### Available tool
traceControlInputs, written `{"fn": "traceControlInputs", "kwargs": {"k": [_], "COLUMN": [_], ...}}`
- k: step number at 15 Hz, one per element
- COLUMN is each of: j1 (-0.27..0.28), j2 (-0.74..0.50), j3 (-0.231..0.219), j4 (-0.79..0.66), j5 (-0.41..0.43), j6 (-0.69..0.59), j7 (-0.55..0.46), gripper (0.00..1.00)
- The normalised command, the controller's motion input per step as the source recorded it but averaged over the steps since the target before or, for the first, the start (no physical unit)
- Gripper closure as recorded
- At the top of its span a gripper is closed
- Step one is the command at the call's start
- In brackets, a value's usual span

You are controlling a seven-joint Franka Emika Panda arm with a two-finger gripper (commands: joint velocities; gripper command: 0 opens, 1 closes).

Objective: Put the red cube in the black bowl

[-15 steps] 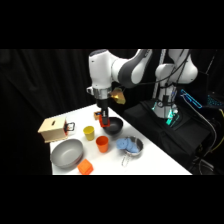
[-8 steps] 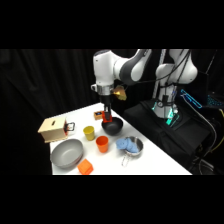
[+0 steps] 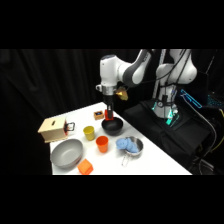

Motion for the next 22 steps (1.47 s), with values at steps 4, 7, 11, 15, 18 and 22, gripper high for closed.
{"fn": "traceControlInputs", "kwargs": {"k": [4,7,11,15,18,22], "j1": [-0.080,-0.057,-0.021,0.028,0.062,0.070], "j2": [-0.04,0.13,0.20,0.21,0.17,0.04], "j3": [-0.037,-0.044,-0.036,-0.041,-0.058,-0.041], "j4": [-0.18,-0.08,-0.02,0.04,0.08,0.07], "j5": [-0.050,0.018,0.118,0.145,0.163,0.190], "j6": [0.34,0.33,0.30,0.32,0.21,0.06], "j7": [-0.15,-0.15,-0.19,-0.21,-0.22,-0.24], "gripper": [0.75,0.75,0.75,0.75,0.25,0.01]}}
